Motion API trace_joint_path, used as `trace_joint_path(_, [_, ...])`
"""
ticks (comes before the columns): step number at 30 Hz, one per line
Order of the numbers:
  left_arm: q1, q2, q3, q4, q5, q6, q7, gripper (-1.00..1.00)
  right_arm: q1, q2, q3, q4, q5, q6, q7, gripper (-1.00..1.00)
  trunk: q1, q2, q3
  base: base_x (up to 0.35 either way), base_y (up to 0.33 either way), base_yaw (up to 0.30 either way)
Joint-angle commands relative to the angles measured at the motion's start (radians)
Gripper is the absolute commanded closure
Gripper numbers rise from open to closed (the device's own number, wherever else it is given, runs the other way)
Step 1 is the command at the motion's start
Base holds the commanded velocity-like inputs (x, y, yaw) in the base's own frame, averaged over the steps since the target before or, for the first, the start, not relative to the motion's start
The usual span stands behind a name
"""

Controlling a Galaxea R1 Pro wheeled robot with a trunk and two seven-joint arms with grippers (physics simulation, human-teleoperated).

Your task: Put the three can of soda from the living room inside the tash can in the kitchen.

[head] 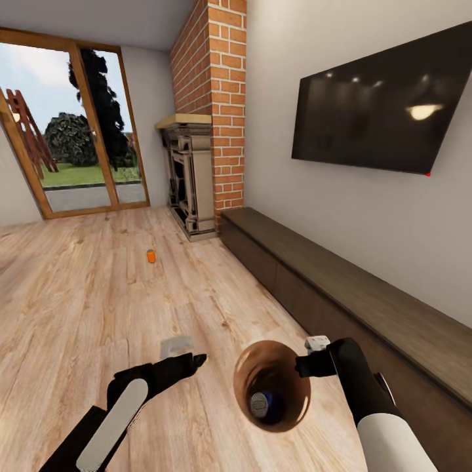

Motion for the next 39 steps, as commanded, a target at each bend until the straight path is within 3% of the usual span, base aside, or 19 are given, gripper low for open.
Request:
trace_joint_path(1, [0.001,0.000,0.004,-0.006,0.001,-0.001,0.026,-1.00,0.000,0.000,0.000,-0.001,-0.020,0.006,0.003,1.00,0.000,0.000,0.000,0.000,0.000,0.000])
trace_joint_path(2, [0.004,0.001,0.010,-0.007,0.000,-0.003,0.083,-1.00,0.000,0.000,0.000,-0.008,-0.020,0.005,0.003,1.00,0.000,0.000,0.000,0.000,0.000,0.000])
trace_joint_path(3, [0.008,0.003,0.017,0.043,-0.001,-0.008,0.217,-1.00,0.002,-0.001,0.004,-0.041,-0.019,0.003,0.002,1.00,0.000,0.000,0.000,0.000,0.000,0.000])
trace_joint_path(4, [0.008,0.005,0.019,0.092,0.000,-0.010,0.258,-1.00,0.004,-0.001,0.006,-0.061,-0.018,0.003,0.003,1.00,0.000,0.000,0.000,0.017,0.010,0.000])
trace_joint_path(6, [0.008,0.007,0.024,0.143,0.000,-0.016,0.285,-1.00,0.007,-0.002,0.006,-0.081,-0.018,0.003,0.003,1.00,0.000,0.000,0.000,0.072,0.045,0.000])
trace_joint_path(10, [0.008,0.020,0.093,0.249,0.000,-0.055,0.328,-1.00,0.014,-0.002,0.007,-0.130,-0.016,0.004,0.004,1.00,0.000,0.000,0.000,0.228,0.109,0.000])
trace_joint_path(23, [0.007,0.022,0.118,0.348,0.001,-0.065,0.338,-1.00,0.025,0.000,0.008,-0.139,-0.015,0.001,0.003,1.00,0.000,0.000,0.000,0.303,0.136,0.000])
trace_joint_path(27, [0.006,0.041,0.121,0.385,0.005,-0.061,0.337,-1.00,0.026,0.000,0.008,-0.139,-0.015,0.001,0.003,1.00,0.000,0.000,0.000,0.112,0.053,0.000])
trace_joint_path(28, [0.001,0.057,0.124,0.399,0.008,-0.057,0.332,-1.00,0.027,0.000,0.008,-0.139,-0.015,0.001,0.004,1.00,0.000,0.000,0.000,0.027,0.013,0.000])
trace_joint_path(30, [-0.009,0.076,0.160,0.439,0.018,-0.054,0.316,-1.00,0.027,0.000,0.008,-0.139,-0.015,0.001,0.004,1.00,0.000,0.000,0.000,0.016,0.008,0.000])
trace_joint_path(33, [-0.035,0.096,0.232,0.545,0.024,-0.051,0.204,-1.00,0.027,0.000,0.008,-0.139,-0.015,0.001,0.004,1.00,0.000,0.000,0.000,0.006,0.003,0.000])
trace_joint_path(36, [-0.043,0.101,0.247,0.580,0.023,-0.052,0.146,-1.00,0.027,0.000,0.008,-0.140,-0.015,0.001,0.004,1.00,0.000,0.000,0.000,0.002,0.001,0.000])
trace_joint_path(39, [-0.041,0.105,0.252,0.595,0.020,-0.062,0.126,-1.00,0.027,0.000,0.008,-0.140,-0.015,0.001,0.004,1.00,0.000,0.000,0.000,0.000,0.000,0.000])
